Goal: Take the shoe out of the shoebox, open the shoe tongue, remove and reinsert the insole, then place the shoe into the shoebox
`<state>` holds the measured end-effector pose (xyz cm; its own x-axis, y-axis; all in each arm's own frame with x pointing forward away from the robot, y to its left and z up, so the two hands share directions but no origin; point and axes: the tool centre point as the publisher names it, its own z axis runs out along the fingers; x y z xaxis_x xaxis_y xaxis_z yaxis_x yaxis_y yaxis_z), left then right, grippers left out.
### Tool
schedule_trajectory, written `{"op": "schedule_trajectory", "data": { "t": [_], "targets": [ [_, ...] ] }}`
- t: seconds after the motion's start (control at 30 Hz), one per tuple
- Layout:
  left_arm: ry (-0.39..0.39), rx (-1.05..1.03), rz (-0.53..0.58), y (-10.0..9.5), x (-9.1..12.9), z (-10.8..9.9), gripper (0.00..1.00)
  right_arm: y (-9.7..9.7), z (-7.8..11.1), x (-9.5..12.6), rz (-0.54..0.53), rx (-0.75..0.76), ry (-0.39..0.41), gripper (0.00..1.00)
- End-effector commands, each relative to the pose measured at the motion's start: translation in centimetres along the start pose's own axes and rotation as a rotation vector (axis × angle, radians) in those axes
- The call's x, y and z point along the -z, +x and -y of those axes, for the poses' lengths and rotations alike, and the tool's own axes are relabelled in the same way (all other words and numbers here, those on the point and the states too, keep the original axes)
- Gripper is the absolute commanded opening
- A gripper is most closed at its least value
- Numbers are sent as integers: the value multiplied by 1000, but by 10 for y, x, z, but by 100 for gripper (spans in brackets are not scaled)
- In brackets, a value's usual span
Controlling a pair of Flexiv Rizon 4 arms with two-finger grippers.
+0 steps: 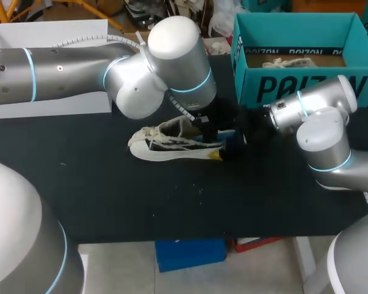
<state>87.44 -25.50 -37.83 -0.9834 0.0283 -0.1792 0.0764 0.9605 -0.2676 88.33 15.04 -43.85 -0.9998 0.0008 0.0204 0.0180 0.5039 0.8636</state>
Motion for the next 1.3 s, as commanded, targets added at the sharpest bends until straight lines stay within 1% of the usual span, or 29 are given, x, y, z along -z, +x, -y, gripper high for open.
{"op": "schedule_trajectory", "data": {
  "t": [0.03, 0.13, 0.2, 0.27, 0.33, 0.5, 0.6, 0.7, 0.87, 1.0, 1.07, 1.13, 1.17, 1.23, 1.27, 1.3],
  "targets": [
    [2, 0, -1, -1, -5, -1, 0, 0, 2, -1, 0, -1, 2, 0],
    [2, 5, 0, 0, -1, -4, 0, 0, 2, -1, 0, -1, 2, 0],
    [17, -3, -11, 3, 7, -5, 0, 0, 2, -1, 0, -1, 2, 0],
    [46, -19, -42, 8, 18, -8, 0, 0, 2, -1, 0, -1, 2, 0],
    [56, -34, -49, 16, 30, -11, 0, 0, 2, -1, 0, -1, 2, 0],
    [154, -40, -127, 34, 62, -18, 0, 0, 2, -1, 0, -1, 2, 0],
    [242, -29, -180, 41, 82, -14, 0, 0, 2, -1, 0, -1, 2, 0],
    [323, -22, -208, 43, 99, -3, 0, 0, 2, -1, 0, -1, 2, 0],
    [477, 27, -250, 37, 132, 20, 0, 0, 2, -1, 0, -1, 2, 0],
    [616, 120, -289, 30, 161, 37, 0, 0, 2, -1, 0, -1, 2, 0],
    [711, 160, -319, 26, 181, 46, 0, 0, 2, -1, 0, -1, 2, 0],
    [760, 197, -315, 24, 197, 53, 0, 0, 2, -1, 0, -1, 2, 0],
    [810, 203, -338, 23, 211, 57, 0, 0, 2, -1, 0, -1, 2, 0],
    [843, 245, -338, 20, 229, 63, 0, 0, 2, -1, 0, -1, 2, 0],
    [874, 263, -372, 18, 239, 66, 0, 0, 2, -1, 0, -1, 2, 0],
    [888, 298, -409, 14, 251, 69, 0, 0, 2, -1, 0, -1, 2, 0]
  ]
}}
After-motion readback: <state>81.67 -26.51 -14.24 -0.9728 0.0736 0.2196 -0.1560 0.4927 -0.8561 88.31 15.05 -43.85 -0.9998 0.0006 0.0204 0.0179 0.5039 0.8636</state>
